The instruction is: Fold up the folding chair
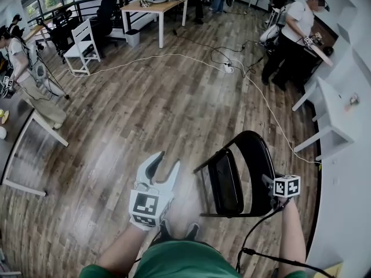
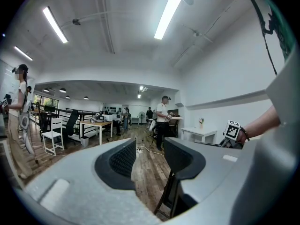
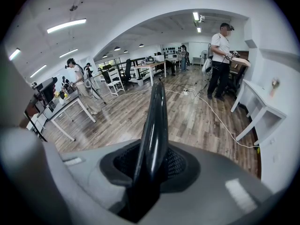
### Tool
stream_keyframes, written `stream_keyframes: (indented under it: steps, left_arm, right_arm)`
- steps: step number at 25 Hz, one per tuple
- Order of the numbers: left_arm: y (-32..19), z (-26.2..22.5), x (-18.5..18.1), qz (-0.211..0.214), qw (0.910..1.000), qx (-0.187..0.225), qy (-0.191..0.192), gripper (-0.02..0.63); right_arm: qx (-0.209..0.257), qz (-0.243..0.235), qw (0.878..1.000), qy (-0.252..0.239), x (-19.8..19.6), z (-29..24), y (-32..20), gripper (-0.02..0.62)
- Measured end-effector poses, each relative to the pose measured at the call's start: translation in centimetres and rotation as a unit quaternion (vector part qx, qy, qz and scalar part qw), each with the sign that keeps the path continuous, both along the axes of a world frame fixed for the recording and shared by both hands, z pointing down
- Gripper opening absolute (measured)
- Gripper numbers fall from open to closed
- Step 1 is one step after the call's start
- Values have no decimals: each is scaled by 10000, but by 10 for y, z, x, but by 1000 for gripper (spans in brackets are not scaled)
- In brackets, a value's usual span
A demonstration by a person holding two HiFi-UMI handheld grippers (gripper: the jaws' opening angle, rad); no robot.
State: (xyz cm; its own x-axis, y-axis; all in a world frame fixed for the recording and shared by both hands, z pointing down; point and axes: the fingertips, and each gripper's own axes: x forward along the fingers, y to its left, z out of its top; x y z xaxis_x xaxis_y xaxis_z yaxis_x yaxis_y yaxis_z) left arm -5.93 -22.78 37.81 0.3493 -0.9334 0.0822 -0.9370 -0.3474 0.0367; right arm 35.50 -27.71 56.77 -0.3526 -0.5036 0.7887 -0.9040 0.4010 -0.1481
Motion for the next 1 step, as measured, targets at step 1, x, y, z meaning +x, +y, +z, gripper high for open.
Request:
stream_keyframes:
  steps: [1]
  left_arm:
    - [0, 1, 0, 10, 10000, -10, 20, 196]
  right_arm:
    - [1, 0, 10000, 2, 0, 0, -1, 101]
